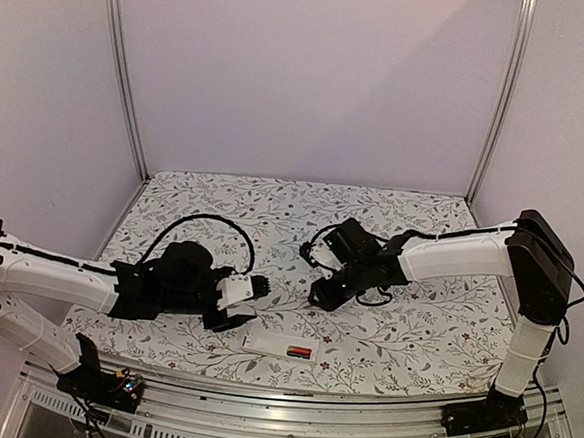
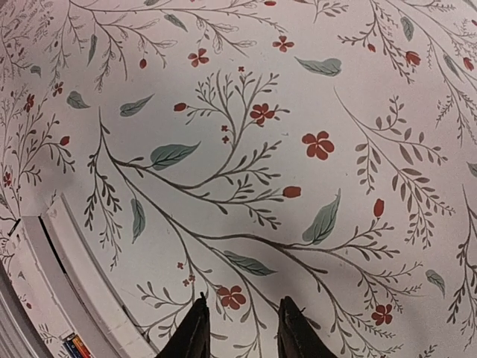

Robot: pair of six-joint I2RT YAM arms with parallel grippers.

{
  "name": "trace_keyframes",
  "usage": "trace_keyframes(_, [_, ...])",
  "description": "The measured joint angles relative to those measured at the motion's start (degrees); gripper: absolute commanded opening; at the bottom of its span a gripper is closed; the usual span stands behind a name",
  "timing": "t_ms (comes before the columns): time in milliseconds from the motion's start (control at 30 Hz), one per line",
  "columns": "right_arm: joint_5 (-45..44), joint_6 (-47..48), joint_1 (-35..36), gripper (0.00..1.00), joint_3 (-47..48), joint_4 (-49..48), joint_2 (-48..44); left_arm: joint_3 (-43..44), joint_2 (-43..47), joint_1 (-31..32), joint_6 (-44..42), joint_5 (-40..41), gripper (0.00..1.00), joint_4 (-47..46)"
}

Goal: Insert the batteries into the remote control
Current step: Pick up the remote control without the battery cover from the corner of the board.

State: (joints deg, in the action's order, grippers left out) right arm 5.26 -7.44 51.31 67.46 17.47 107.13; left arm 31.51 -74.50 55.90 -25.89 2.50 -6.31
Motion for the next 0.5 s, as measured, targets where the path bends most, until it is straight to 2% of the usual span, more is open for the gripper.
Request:
trace_keyframes(133, [0.7,0.2,0.0,0.33,-0.1,-0.4,0.0,0.4,-0.6,-0.3,-0.8,0.2,0.61,-0.4])
trace_keyframes(267, [3.7,0.4,0.0,0.42,-1.7,-2.5,-0.3,1.3,-1.9,-1.2,-2.4,0.3,0.58,-0.2])
trace_keyframes(400, [7.6,3.0,0.0,0.45,-8.1,-4.2,-4.8,3.8,-3.7,-2.8,-3.2,-2.2,0.67,1.9])
trace_keyframes(500, [10.7,6.1,-0.3,0.47,-13.1,-4.8,-11.1,6.4,-4.7,-2.4,-3.3,-6.6,0.70,5.4])
